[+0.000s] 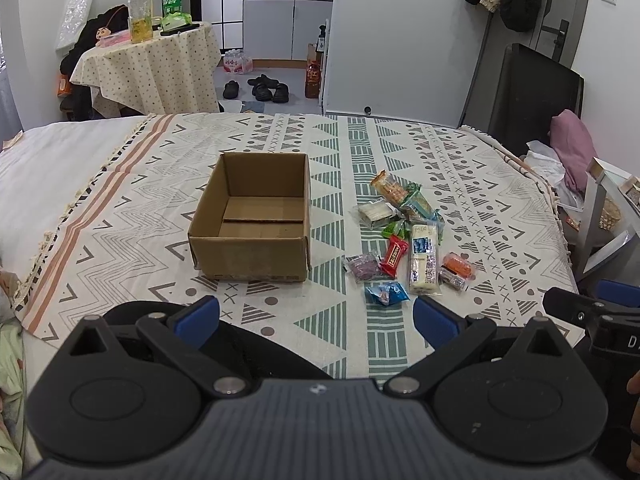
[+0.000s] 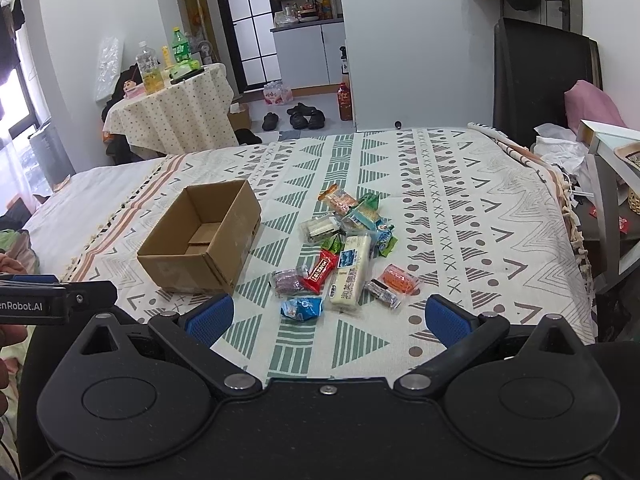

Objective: Organize snacks

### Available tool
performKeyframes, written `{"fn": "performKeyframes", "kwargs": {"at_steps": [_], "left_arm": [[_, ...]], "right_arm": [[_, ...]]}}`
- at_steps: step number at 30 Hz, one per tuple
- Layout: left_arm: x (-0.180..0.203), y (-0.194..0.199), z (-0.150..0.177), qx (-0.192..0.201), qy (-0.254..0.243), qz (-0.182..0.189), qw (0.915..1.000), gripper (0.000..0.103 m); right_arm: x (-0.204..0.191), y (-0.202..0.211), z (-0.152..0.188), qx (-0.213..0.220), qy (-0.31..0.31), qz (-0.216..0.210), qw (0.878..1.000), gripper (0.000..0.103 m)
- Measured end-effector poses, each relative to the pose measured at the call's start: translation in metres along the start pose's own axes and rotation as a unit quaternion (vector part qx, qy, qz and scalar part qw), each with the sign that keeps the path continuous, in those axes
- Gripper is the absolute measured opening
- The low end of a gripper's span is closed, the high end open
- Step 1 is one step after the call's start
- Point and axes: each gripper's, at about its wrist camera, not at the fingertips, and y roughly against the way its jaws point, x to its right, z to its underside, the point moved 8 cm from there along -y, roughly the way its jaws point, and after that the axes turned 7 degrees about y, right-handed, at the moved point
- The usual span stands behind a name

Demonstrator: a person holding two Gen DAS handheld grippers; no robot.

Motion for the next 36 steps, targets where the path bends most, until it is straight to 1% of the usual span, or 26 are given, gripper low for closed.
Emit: {"fn": "performKeyframes", "kwargs": {"at_steps": [12, 20, 26, 28, 33, 36], "left_arm": [[0.006, -0.003, 0.004, -0.002, -0.001, 0.005, 1.0000, 0.103], [0.011, -0.010, 0.002, 0.002, 0.001, 0.006, 1.0000, 0.103], [0.017, -0.023, 0.001, 0.000, -0.003, 0.007, 1.0000, 0.102], [0.020, -0.028, 0.001, -0.002, -0.004, 0.015, 0.9999, 0.102], [0.028, -0.045, 0.003, -0.015, -0.001, 0.025, 0.9996, 0.102], [0.030, -0.055, 0.002, -0.023, 0.007, 0.024, 0.9994, 0.102]], "right_arm": [[0.001, 0.000, 0.000, 0.002, -0.006, -0.005, 1.000, 0.103], [0.006, -0.001, -0.001, 0.007, -0.001, -0.016, 1.000, 0.103], [0.009, -0.008, -0.001, 0.008, -0.002, -0.019, 1.000, 0.103], [0.013, -0.010, -0.001, 0.009, -0.003, -0.017, 1.000, 0.103], [0.023, -0.022, 0.000, 0.006, -0.016, -0.015, 1.000, 0.102], [0.028, -0.029, 0.001, 0.004, -0.021, -0.013, 1.000, 0.102]]}}
